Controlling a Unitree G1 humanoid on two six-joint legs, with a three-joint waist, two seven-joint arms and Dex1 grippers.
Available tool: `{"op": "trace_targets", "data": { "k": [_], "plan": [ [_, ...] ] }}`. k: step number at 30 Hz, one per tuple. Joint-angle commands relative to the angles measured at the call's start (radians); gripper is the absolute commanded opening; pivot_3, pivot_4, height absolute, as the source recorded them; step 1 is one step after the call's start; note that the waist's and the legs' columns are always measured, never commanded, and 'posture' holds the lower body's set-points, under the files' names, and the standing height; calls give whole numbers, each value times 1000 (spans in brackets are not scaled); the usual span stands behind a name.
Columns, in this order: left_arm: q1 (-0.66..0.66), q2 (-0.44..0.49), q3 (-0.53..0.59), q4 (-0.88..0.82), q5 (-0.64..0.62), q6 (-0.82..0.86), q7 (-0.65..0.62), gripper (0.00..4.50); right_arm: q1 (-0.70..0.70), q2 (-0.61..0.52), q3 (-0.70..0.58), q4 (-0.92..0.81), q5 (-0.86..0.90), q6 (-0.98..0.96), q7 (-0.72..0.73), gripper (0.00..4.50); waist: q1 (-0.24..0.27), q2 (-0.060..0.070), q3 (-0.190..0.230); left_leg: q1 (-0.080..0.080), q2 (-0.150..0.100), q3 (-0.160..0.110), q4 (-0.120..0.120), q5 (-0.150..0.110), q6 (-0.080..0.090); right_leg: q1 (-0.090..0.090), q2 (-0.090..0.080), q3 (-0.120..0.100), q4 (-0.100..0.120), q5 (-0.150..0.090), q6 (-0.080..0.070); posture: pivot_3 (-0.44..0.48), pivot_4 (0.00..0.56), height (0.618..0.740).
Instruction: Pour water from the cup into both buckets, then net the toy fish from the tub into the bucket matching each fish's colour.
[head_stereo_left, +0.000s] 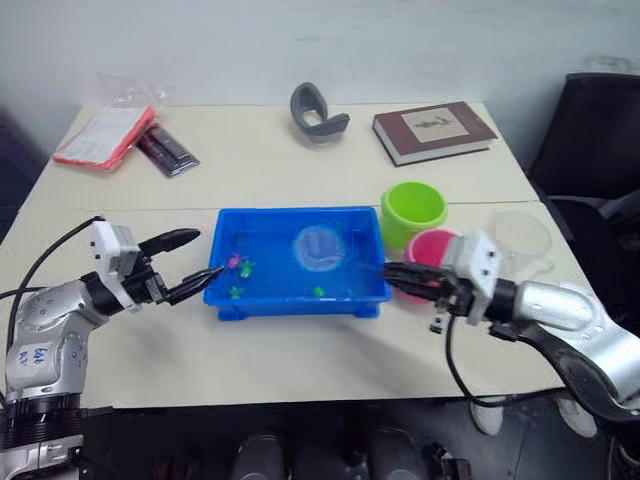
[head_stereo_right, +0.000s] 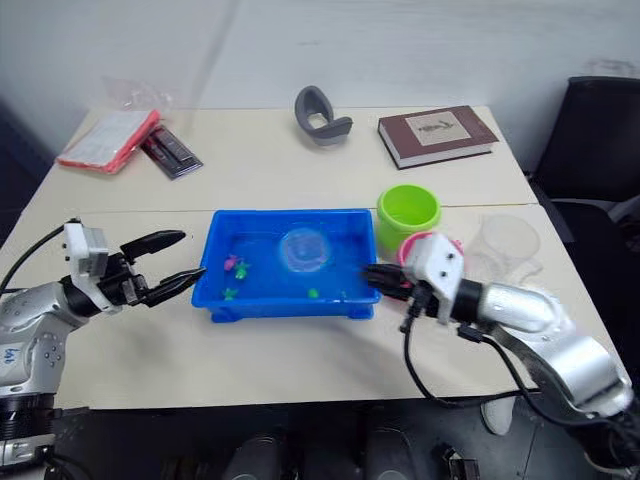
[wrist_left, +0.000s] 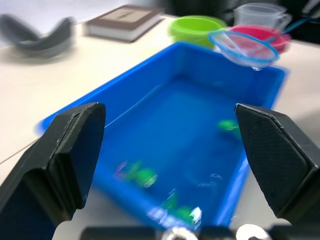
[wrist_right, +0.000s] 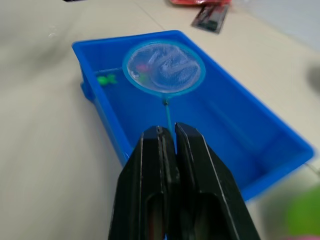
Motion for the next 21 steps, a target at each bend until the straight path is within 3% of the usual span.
{"op": "trace_targets", "data": {
  "k": [1,5,9,15,21],
  "plan": [
    [66,33,85,-50,-16,27,38,4438,-154,52,76,69,11,283,-44,0,2,0,0,0,0,0,0,0,1,0,-1,0,0,0,0,0,150,740],
    [141,66,137,-99,-56,110,47,4438,-360,186,187,233,-108,412,-76,0,-8,0,0,-2,-1,0,0,-1,1,-2,-2,-1,0,0,0,0,150,740],
    [168,75,154,-131,-70,165,71,4438,-448,307,248,373,-209,408,-68,0,-10,0,0,-4,-1,-2,-1,-1,0,-3,-2,-4,2,0,0,0,150,740],
    [176,90,161,-142,-50,179,83,4438,-555,420,346,548,-401,282,-36,0,-15,0,0,-5,-2,1,-1,-1,1,-4,-2,-6,2,0,1,0,150,740],
    [152,119,144,-134,-32,166,73,4438,-613,511,350,676,-537,132,-21,0,-19,0,0,-6,0,2,-1,-1,0,-6,1,-7,3,0,0,0,150,740]
  ]
}}
